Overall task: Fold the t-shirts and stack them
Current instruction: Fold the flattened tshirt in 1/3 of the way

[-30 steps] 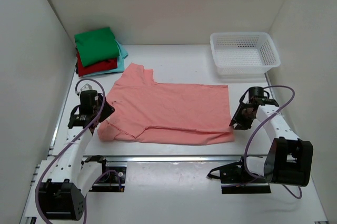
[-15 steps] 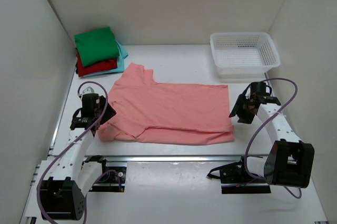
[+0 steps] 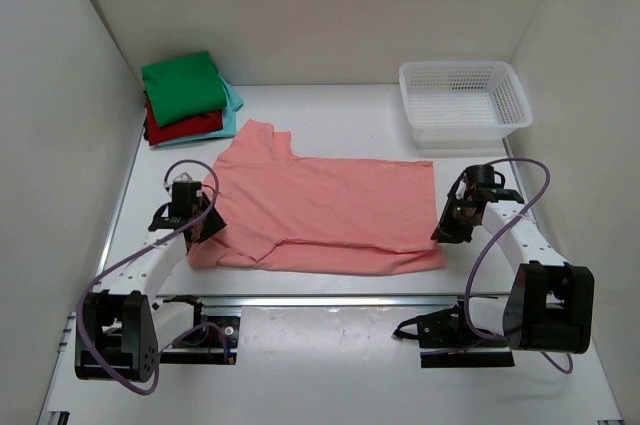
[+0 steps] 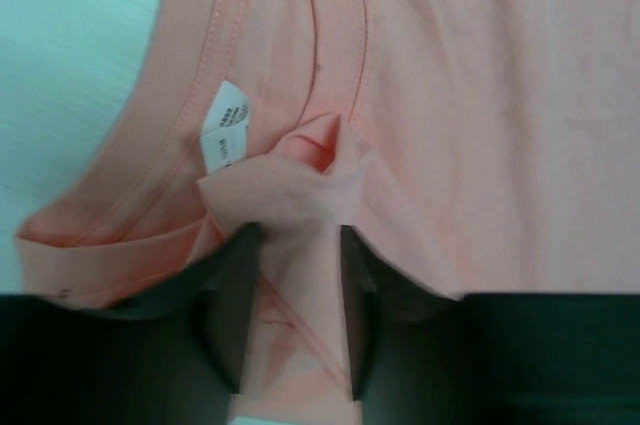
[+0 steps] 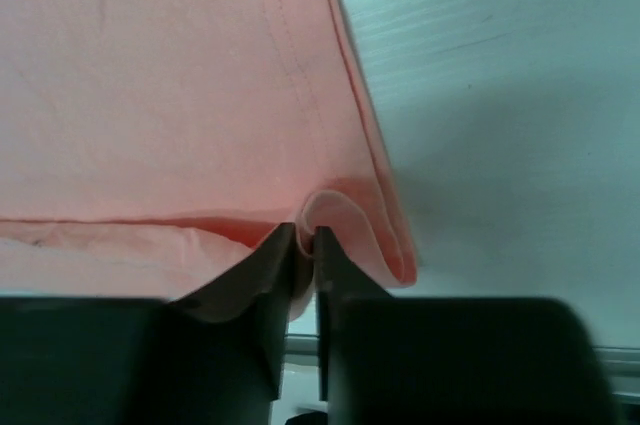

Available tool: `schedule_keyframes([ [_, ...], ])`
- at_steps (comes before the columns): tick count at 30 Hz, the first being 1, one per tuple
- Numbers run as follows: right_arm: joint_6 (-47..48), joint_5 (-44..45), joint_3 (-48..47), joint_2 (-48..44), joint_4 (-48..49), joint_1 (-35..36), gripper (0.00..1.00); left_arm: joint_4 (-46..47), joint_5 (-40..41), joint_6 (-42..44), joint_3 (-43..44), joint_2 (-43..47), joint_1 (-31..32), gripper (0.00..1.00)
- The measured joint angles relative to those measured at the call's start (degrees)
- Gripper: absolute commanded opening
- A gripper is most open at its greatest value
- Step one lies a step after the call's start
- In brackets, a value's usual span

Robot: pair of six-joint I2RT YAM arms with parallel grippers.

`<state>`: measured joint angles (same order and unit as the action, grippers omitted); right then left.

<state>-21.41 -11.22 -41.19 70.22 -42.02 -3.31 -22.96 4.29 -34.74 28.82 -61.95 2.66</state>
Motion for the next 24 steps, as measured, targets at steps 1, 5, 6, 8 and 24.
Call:
schedule_keyframes([
  [1,-0.2,-0.3,0.1,0.0,0.0,0.1,0.00,0.8,-0.1,-0.3,0.0,-0.5,0.2,0.16],
  [5,-0.7,-1.3,0.1,0.1,0.0,0.2,0.00,2.5,-0.3,0.1,0.0,-0.9,0.2,0.00],
  [6,-0.9,-1.6,0.1,0.1,-0.1,0.2,0.00,2.4,-0.2,0.2,0.2,-0.9,0.2,0.00],
  [8,-1.1,-1.9,0.0,0.1,-0.3,-0.3,0.00,1.7,0.8,0.3,0.9,-0.7,0.2,0.00],
  [24,-3.5,0.3,-4.9,4.9,-4.0,-4.0,0.30,0.7,5.7,1.1,7.2,1.4,-1.5,0.15],
])
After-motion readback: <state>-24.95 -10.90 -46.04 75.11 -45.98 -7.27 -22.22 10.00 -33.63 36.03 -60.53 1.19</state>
